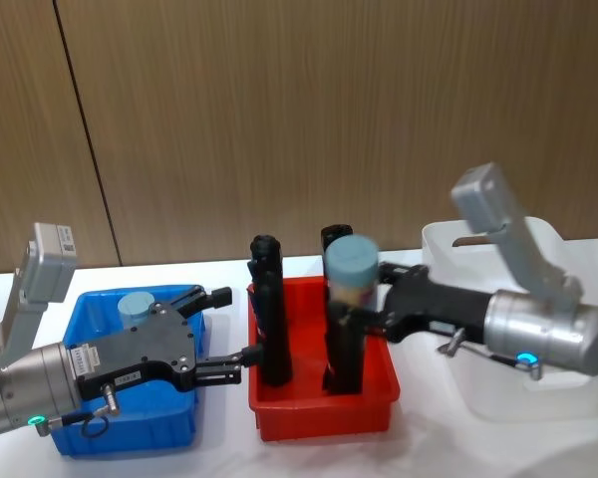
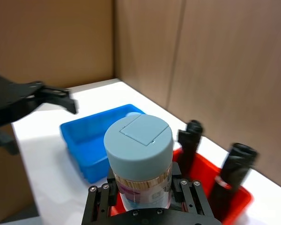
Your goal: Pick the cotton swabs from the blue box and place them into the white box.
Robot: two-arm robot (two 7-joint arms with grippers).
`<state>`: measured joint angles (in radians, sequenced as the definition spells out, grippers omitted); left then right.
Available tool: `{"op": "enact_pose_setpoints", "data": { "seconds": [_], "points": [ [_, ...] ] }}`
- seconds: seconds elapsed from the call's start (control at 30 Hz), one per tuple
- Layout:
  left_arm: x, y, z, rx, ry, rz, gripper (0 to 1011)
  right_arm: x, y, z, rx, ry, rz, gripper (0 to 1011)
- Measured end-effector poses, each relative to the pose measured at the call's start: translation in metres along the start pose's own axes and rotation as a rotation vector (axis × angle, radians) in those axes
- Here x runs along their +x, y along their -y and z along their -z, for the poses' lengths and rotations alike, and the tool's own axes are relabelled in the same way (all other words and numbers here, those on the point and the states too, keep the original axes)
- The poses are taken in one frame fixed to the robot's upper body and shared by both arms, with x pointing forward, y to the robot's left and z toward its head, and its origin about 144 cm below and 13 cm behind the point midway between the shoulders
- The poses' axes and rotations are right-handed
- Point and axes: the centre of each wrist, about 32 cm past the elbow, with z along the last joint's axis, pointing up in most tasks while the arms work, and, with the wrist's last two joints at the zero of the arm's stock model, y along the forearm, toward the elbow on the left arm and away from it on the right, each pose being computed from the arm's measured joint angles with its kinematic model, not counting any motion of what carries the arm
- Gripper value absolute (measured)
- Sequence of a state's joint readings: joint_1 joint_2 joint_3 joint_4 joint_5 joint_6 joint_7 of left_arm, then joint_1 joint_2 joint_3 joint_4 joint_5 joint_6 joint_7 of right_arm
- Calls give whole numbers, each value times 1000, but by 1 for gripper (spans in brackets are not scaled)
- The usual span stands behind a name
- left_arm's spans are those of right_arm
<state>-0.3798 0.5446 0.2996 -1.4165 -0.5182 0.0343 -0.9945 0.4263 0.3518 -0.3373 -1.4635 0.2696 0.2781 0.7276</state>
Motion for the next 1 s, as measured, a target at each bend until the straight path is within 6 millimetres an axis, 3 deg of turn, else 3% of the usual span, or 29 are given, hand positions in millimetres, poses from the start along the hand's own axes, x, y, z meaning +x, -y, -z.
{"op": "enact_pose_setpoints", "data": {
  "seconds": [0.4, 1.0],
  "points": [
    [0, 0, 0, 0, 0, 0, 1004, 35, 30, 3, 12, -18, 183, 647],
    [0, 0, 0, 0, 0, 0, 1004, 85, 46, 27, -47, -72, 437, 647]
  ]
}}
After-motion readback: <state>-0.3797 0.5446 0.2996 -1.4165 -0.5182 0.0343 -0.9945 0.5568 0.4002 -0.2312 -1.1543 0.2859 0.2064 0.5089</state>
